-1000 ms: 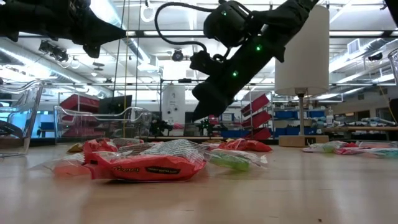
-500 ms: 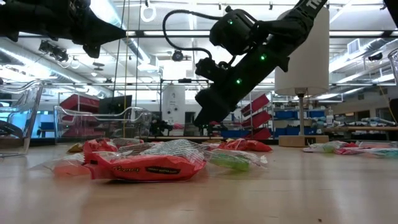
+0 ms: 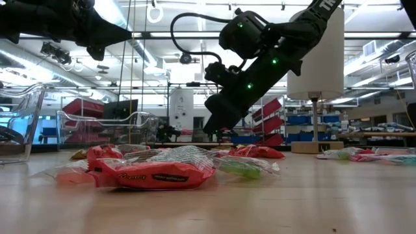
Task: Sort candy
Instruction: Put the red candy into the top left transparent bin
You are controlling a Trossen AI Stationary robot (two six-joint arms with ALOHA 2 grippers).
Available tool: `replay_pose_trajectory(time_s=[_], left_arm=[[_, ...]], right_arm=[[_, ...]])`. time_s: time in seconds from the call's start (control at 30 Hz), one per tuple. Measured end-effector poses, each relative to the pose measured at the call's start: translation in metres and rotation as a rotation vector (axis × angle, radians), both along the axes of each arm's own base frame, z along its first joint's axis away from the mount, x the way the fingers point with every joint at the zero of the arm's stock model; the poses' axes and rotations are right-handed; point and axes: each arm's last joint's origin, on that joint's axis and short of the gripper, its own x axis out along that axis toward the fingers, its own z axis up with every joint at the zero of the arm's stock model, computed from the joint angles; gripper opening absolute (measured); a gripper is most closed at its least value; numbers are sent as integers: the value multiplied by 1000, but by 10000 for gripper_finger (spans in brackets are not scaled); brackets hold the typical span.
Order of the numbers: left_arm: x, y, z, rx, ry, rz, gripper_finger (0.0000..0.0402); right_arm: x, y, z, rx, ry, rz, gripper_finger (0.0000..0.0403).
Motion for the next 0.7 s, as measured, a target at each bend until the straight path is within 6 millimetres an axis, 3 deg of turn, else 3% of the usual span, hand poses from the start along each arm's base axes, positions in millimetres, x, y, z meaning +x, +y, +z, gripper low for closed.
replay_pose_trajectory(time_s=[0.7], left_arm=[[0, 0, 0, 0, 0, 0, 8]], right_arm=[[0, 0, 0, 7, -5, -8, 89]])
